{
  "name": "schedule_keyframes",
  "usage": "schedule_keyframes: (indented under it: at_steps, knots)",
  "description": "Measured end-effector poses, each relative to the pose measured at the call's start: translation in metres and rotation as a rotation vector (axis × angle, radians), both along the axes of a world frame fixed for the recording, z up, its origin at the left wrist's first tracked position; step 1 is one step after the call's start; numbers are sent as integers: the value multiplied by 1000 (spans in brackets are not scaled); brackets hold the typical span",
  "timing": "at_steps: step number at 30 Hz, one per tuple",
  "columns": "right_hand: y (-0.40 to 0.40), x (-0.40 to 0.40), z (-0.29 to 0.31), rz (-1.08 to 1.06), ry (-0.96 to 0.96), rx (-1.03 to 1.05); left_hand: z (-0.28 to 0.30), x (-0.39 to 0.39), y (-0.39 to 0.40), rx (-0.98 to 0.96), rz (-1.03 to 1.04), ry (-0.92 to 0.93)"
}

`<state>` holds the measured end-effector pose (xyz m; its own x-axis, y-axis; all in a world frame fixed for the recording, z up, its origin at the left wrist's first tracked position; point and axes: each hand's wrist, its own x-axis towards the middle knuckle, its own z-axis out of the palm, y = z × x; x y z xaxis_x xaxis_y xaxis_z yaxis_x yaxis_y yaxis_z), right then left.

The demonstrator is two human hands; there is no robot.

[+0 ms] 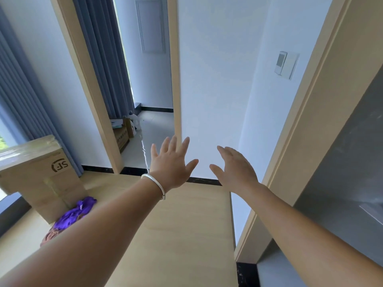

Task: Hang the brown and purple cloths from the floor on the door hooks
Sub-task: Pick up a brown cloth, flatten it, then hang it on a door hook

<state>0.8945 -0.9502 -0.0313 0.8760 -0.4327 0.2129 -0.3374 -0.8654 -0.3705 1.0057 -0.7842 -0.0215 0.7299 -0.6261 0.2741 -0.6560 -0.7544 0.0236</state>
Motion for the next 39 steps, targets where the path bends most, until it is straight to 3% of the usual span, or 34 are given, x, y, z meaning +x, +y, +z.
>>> schedule_keyframes:
  at_steps: [7, 27, 39]
  knots:
    - [-45, 69, -8, 3, 25, -7, -12, 66, -52, 20, -23, 43]
    - [-148, 355, -3, 54, 78, -12, -12, 348, -155, 1, 26, 50]
    - [-173, 544, -18, 363, 72, -13, -36, 486, -160, 37, 324, 65]
